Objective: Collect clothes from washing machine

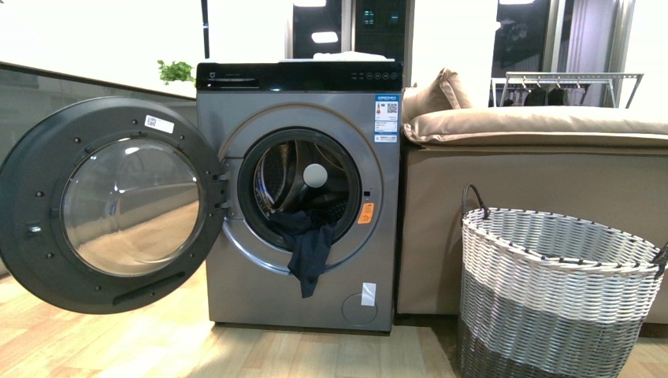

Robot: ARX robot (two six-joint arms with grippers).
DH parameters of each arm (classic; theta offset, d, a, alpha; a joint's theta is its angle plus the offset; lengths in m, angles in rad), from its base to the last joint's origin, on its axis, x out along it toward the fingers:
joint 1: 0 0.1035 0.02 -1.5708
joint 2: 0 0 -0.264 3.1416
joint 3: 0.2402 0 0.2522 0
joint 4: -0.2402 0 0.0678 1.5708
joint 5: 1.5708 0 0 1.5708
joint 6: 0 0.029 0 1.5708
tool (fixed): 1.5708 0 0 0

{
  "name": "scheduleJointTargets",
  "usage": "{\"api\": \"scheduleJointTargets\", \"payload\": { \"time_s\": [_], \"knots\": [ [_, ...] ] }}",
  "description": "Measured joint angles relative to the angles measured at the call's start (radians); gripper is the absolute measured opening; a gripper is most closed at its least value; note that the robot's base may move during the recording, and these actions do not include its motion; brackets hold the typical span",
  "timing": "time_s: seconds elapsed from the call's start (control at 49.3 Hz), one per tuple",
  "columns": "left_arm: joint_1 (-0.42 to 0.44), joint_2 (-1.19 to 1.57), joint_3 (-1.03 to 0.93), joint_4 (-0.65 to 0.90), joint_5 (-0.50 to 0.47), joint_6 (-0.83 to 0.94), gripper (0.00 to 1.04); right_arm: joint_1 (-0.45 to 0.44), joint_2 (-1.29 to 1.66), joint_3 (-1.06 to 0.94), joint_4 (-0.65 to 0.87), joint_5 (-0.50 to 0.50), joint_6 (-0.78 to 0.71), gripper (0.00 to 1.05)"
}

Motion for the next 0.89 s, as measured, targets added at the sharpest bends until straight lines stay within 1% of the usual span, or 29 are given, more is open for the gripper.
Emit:
{"api": "scheduleJointTargets", "payload": {
  "time_s": [0.892],
  "knots": [
    [0.0, 0.0, 0.0, 0.0, -0.002, 0.0, 0.98, 0.0, 0.0, 0.0, 0.0, -0.002, 0.0, 0.97]
  ]
}}
